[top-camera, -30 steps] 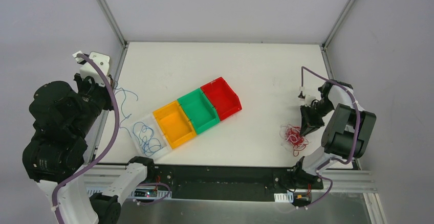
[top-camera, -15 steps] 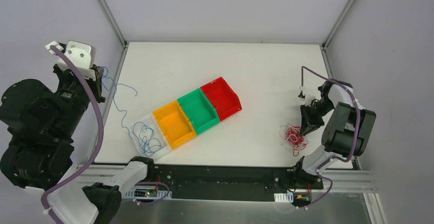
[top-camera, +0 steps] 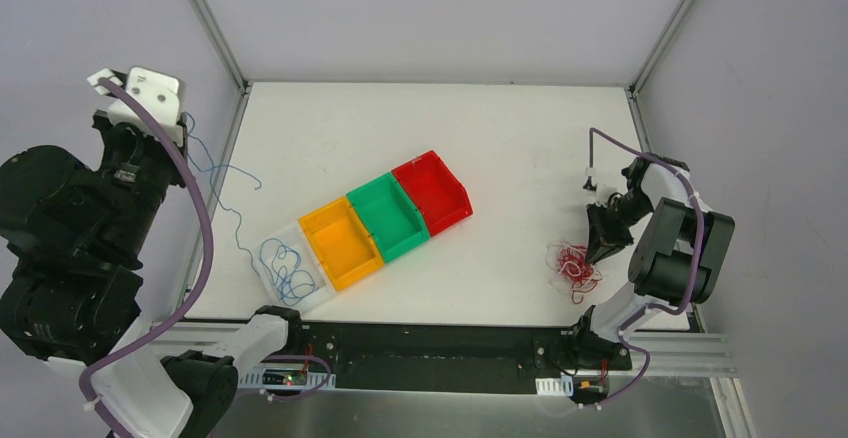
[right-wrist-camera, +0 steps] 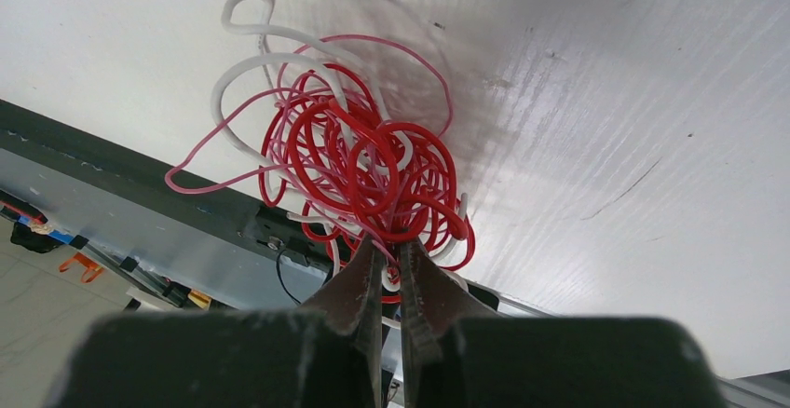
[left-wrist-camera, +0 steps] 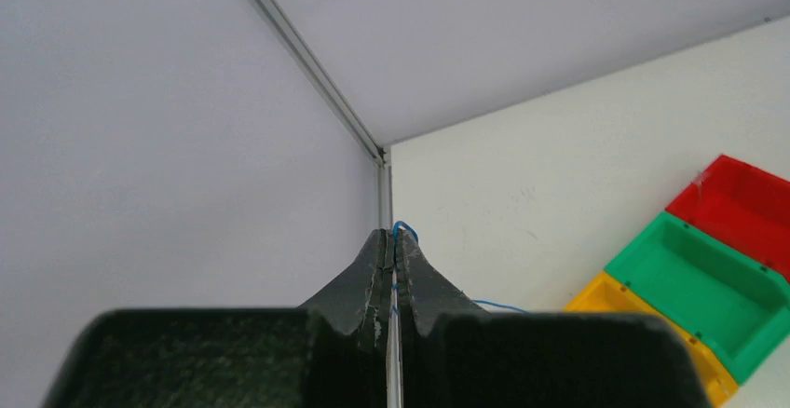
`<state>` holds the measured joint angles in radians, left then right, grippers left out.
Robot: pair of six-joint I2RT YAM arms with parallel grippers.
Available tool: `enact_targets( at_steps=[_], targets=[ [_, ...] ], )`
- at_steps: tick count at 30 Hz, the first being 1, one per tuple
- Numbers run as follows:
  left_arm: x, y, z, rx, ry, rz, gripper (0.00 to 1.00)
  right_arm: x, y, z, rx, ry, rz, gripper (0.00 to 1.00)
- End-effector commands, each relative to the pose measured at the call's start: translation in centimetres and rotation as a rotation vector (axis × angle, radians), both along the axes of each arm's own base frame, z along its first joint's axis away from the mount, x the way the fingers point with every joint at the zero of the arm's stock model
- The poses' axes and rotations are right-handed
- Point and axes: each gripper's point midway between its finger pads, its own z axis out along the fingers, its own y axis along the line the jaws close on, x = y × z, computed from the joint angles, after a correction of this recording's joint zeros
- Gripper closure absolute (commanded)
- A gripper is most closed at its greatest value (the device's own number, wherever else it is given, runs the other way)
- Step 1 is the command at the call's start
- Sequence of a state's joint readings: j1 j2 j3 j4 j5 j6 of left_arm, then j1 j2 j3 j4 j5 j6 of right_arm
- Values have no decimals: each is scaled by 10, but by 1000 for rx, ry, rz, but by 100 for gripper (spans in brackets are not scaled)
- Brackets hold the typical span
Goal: Untangle the cables
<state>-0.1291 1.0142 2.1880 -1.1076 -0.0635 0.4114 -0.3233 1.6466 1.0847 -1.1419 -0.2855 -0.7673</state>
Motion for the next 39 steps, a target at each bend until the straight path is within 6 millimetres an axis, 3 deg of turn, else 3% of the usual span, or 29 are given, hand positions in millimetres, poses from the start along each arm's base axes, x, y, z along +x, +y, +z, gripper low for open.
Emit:
enact_targets(
  at_steps=[1, 5, 8, 17, 24, 29, 33, 35, 39],
  targets=[
    [1, 25, 74, 121, -236, 126, 100, 2, 3, 11, 28, 11, -23, 98],
    [-5, 35, 126, 248, -398, 186, 100, 4, 3, 12, 29, 8, -28, 98],
    [-5, 34, 131, 257, -416, 184, 100, 4, 3, 13, 29, 8, -30, 98],
    [-3, 35, 45, 163, -222, 171, 100, 2, 5, 12, 32, 12, -39, 98],
    [-12, 28, 4, 90, -118, 133, 100, 2, 4, 12, 30, 11, -35, 98],
    [-21, 12, -30, 39, -24, 46, 100, 2, 5, 12, 33, 11, -36, 98],
    [-30, -5, -76, 14, 104, -49, 100, 0, 5, 12, 34, 10, -32, 98],
    [-38, -25, -100, -23, 167, -160, 100, -1, 5, 11, 33, 11, -28, 98],
    [-42, -37, -143, -105, 273, -192, 100, -5, 6, 9, 36, 16, -26, 98]
  ],
)
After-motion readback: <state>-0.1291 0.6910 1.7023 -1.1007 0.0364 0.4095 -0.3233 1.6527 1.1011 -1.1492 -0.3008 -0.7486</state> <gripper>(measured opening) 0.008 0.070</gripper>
